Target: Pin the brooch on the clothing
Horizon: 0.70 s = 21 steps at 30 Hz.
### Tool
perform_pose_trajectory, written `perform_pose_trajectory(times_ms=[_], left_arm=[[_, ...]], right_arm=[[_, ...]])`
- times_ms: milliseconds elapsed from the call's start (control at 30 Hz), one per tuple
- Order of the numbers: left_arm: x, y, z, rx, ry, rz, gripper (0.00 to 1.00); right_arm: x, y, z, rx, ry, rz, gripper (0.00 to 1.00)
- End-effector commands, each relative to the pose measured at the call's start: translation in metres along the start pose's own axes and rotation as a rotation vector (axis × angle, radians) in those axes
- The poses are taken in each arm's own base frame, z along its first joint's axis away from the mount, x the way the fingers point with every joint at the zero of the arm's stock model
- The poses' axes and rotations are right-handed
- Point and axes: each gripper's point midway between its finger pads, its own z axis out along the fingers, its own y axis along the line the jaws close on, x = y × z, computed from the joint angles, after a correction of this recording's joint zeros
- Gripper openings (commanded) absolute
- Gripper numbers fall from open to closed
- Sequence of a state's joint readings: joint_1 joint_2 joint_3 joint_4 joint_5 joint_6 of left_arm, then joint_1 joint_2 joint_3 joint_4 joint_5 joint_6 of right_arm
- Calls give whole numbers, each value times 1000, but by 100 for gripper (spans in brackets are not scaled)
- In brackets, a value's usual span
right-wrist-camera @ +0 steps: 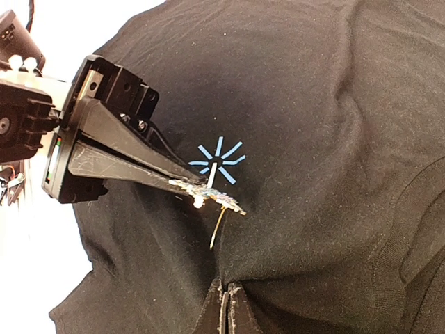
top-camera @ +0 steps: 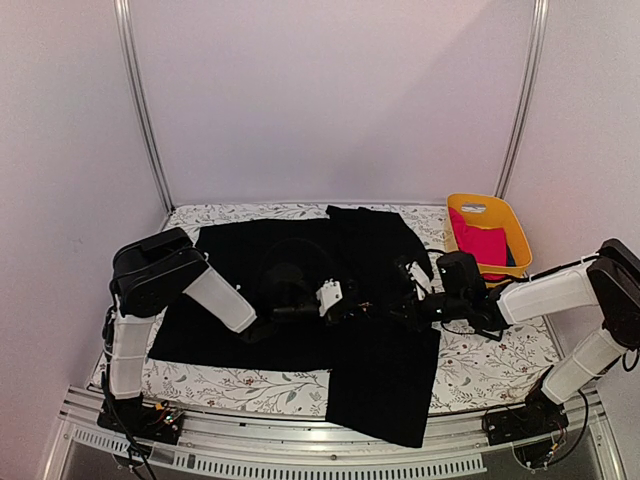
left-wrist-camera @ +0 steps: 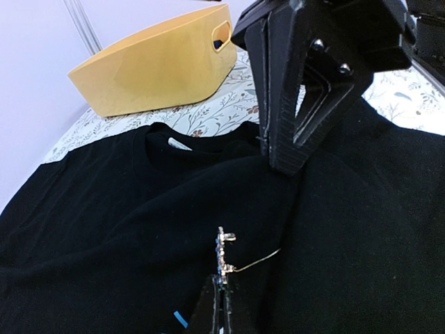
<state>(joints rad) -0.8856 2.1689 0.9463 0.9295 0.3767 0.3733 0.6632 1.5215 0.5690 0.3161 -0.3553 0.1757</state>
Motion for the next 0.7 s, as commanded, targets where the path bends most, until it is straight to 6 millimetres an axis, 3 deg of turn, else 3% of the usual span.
perform_pose_trajectory(times_ms=[0,433,567,667], left_arm=[[-8,-3,-3,13,-35,-55,0],[-19,11,-6,12,-54,-116,0],[-10,6,-6,22,-30,-120,0],[-6,6,-9,11,-19,-123,0]], right_arm=[[-2,-1,-3,-9,-23,2,0],[14,-8,5,-9,25,28,0],[11,-13,5,21,35,22,31],[3,-16,-1,54,24,-25,42]])
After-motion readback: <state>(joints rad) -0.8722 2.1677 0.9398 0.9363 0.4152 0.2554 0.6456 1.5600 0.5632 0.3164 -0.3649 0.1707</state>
